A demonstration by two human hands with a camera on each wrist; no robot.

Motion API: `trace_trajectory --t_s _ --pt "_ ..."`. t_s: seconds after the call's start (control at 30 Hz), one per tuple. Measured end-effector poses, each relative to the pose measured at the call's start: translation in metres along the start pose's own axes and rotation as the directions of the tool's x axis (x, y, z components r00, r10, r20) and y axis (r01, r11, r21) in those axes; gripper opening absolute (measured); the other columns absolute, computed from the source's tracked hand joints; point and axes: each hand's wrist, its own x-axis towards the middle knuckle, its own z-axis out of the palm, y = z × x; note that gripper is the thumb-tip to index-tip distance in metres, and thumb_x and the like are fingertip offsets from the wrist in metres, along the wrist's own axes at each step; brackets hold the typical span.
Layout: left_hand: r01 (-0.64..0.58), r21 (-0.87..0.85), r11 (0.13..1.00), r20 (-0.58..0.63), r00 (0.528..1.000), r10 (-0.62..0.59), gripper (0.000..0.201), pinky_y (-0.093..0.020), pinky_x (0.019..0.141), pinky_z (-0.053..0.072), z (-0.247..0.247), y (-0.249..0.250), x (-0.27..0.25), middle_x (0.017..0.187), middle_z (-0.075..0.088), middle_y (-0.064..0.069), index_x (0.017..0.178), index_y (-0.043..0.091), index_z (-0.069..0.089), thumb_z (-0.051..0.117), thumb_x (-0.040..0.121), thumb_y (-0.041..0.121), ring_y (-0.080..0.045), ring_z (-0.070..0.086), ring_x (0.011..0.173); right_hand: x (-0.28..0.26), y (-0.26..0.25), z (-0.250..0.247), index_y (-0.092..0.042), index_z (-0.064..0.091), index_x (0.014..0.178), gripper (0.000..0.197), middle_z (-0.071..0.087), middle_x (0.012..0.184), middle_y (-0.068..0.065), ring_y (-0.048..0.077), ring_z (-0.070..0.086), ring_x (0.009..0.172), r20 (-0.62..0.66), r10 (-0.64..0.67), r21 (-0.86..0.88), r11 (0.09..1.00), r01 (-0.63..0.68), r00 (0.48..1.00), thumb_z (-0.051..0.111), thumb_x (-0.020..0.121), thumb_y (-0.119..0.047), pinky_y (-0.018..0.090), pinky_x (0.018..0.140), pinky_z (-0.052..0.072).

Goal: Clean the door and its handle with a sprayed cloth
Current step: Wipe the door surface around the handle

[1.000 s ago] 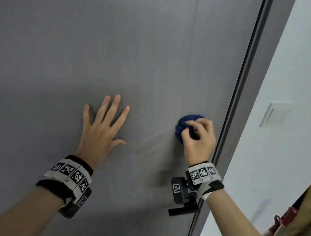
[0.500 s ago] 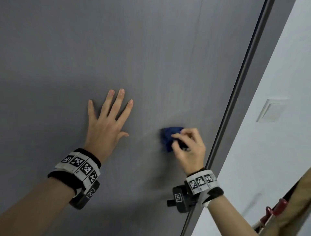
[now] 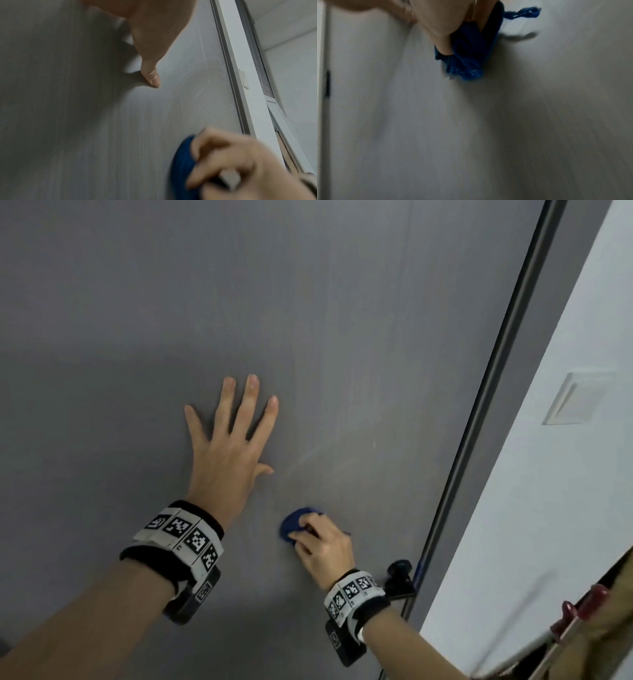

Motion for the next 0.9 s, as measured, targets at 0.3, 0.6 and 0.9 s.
trace_trajectory --t_s 0.3,0.6,0.9 --pt "-0.073 -0.196 0.978 0.053 0.995 0.085 0.088 -0.066 0.11 0.03 -0.014 0.004 -0.035 0.168 0.006 -0.006 0.155 0.019 0.029 0.075 0.08 0.029 -0.027 0.007 0.155 -0.026 -0.028 0.015 -0.022 0.078 0.085 0.021 0.065 0.104 -0.002 0.021 0.067 0.088 0.318 0.097 0.05 0.992 -0.119 0.943 0.07 0.071 -0.009 0.03 0.064 0.058" --pt "-0.032 -0.482 0.876 0.191 0.971 0.14 0.062 -0.044 0.113 0.034 -0.01 0.038 -0.085 0.162 0.031 -0.008 0.146 0.014 0.047 0.066 0.087 0.022 -0.025 0.029 0.149 -0.03 -0.02 -0.149 -0.015 0.077 0.096 0.02 0.064 0.102 -0.006 0.007 0.062 0.092 -0.05 0.393 0.038 0.919 -0.391 0.918 0.07 0.084 -0.001 0.019 0.086 0.05" --pt "0.024 -0.639 0.769 0.303 0.927 0.222 0.049 -0.035 0.099 0.047 -0.045 0.101 -0.118 0.14 0.057 0.007 0.141 0.026 0.051 0.059 0.095 0.039 -0.019 0.054 0.128 -0.066 -0.025 -0.235 -0.02 0.074 0.089 0.031 0.067 0.095 -0.009 0.007 0.064 0.091 -0.068 0.576 0.254 0.8 -0.544 0.814 0.067 0.084 0.009 0.031 0.081 0.056"
